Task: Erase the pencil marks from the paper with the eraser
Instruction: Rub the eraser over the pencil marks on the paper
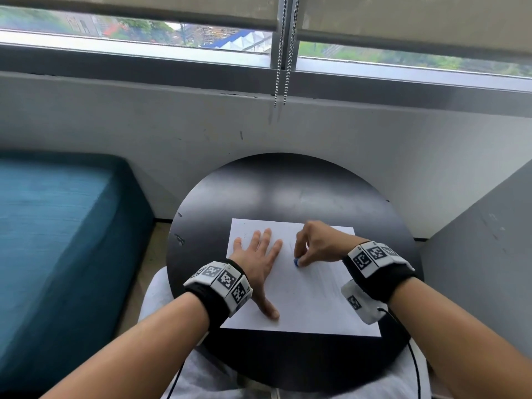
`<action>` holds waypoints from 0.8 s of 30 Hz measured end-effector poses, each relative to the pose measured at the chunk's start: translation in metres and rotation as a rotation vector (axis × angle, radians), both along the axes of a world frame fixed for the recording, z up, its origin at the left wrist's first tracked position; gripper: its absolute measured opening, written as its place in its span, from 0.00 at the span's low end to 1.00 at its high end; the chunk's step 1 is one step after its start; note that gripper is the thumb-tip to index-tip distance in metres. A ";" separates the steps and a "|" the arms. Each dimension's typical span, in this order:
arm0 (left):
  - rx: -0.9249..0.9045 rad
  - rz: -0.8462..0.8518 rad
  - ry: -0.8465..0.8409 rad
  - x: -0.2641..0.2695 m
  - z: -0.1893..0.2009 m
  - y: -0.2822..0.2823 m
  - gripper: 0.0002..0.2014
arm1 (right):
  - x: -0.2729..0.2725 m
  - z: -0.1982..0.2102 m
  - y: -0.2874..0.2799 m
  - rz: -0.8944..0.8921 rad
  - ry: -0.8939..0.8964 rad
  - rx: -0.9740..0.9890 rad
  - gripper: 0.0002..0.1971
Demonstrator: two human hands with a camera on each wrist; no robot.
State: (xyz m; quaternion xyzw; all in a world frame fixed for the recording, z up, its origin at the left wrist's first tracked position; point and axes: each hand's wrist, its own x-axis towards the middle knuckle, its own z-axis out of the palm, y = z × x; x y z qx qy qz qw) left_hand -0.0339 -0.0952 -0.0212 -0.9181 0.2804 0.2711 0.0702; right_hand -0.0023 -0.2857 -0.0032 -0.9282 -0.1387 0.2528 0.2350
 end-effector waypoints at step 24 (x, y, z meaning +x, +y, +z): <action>0.007 -0.001 0.036 0.002 0.002 0.000 0.75 | 0.039 0.007 0.017 0.116 0.052 -0.176 0.03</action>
